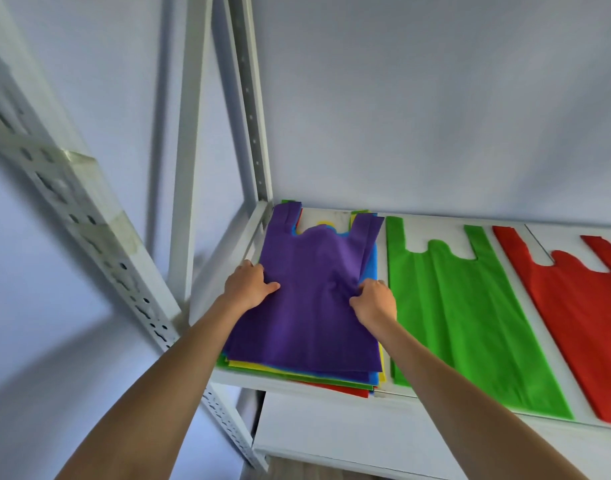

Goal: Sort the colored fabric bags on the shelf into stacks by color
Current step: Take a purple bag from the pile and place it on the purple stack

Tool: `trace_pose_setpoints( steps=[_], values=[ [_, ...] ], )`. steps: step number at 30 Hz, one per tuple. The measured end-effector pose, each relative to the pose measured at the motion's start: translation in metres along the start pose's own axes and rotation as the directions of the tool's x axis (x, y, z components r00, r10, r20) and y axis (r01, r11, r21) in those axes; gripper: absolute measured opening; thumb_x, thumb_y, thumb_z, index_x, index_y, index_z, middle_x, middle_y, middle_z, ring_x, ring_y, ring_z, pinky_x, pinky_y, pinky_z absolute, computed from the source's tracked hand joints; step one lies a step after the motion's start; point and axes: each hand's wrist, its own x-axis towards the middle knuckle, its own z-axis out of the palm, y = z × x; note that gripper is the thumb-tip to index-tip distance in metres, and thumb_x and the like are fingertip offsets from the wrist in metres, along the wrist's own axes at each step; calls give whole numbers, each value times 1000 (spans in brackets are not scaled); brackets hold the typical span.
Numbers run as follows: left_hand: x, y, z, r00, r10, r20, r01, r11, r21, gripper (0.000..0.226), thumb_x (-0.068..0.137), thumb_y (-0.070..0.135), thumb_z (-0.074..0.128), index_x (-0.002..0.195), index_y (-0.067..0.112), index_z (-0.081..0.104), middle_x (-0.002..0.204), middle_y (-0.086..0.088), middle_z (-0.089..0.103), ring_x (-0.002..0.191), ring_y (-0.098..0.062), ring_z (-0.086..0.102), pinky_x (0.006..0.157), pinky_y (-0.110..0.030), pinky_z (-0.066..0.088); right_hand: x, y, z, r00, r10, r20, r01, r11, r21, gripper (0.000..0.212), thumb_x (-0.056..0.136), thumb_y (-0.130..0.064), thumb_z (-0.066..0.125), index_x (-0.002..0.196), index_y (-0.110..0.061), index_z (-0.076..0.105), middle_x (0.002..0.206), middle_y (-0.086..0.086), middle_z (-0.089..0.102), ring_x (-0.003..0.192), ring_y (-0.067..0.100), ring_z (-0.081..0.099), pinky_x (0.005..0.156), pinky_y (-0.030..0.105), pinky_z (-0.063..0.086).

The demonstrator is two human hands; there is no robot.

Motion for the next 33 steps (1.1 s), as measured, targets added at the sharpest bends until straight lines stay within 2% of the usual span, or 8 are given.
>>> trace_pose_setpoints(
  steps=[3, 7, 12, 16, 22, 25, 28, 33],
  values=[
    [0, 0, -1, 1000, 3, -1, -3, 1000, 29, 58, 87, 53, 56, 128, 11, 53, 133, -11, 46, 120, -28, 50, 99, -42, 45, -7, -6, -4, 993, 110, 29, -113, 918, 380, 23, 79, -11, 64, 100, -7, 57, 102, 13, 63, 93, 30, 60, 82, 34, 47],
    [0, 0, -3, 1000, 0, 8, -1, 999, 47, 56, 87, 53, 56, 126, 12, 54, 133, -11, 47, 119, -29, 50, 99, -41, 44, -4, -7, -14, 845, 189, 500, -527, 450, 721, 24, 75, -3, 73, 95, -5, 60, 87, 15, 65, 72, 26, 61, 77, 41, 54],
    [-1, -1, -5, 999, -16, 49, 17, 1000, -16, 57, 87, 52, 58, 128, 13, 52, 132, -10, 47, 118, -28, 51, 99, -41, 44, -9, -3, -14, 883, 166, 438, -441, 610, 658, 11, 80, 0, 65, 83, -7, 58, 75, 8, 60, 64, 19, 56, 47, 22, 50],
    [-4, -1, -7, 1000, -25, 1, 25, 999, -37, 60, 88, 51, 56, 132, 11, 49, 134, -11, 48, 122, -29, 49, 100, -40, 43, -12, 2, -23, 999, -38, 32, 31, 982, 186, 21, 83, 0, 51, 101, -3, 62, 100, 18, 67, 95, 34, 63, 75, 32, 49],
    [-7, 5, -13, 995, -49, -88, 30, 978, -205, 48, 96, 50, 42, 99, 6, 62, 99, -12, 64, 98, -31, 61, 76, -34, 43, -11, 9, -59, 907, -47, 418, -346, 482, 805, 32, 92, 8, 43, 106, -15, 60, 77, 8, 67, 53, 13, 65, 48, 20, 55],
    [-11, 14, -19, 973, -100, 206, 208, 761, -615, 53, 94, 61, 34, 74, 14, 51, 69, -5, 51, 64, -22, 52, 63, -30, 40, -11, 17, -73, 854, -107, 509, -440, 375, 816, 28, 94, 6, 41, 103, -14, 58, 70, 7, 70, 48, 12, 66, 48, 21, 56],
    [-11, 17, -19, 856, 89, 508, 457, 326, -827, 42, 91, 57, 48, 96, 19, 65, 86, 0, 69, 83, -15, 62, 78, -30, 49, -14, 26, -75, 824, -130, 552, -472, 382, 794, 26, 94, 6, 41, 102, -10, 59, 64, 5, 71, 47, 11, 66, 47, 21, 56],
    [-8, 21, -18, 836, 30, 547, 509, 327, -796, 29, 89, 30, 65, 109, 10, 67, 72, -2, 77, 76, -18, 71, 67, -32, 55, -24, 49, -77, 800, -72, 596, -477, 526, 704, 21, 88, 6, 52, 97, -9, 62, 61, 3, 73, 50, 13, 69, 49, 25, 57]
  ],
)
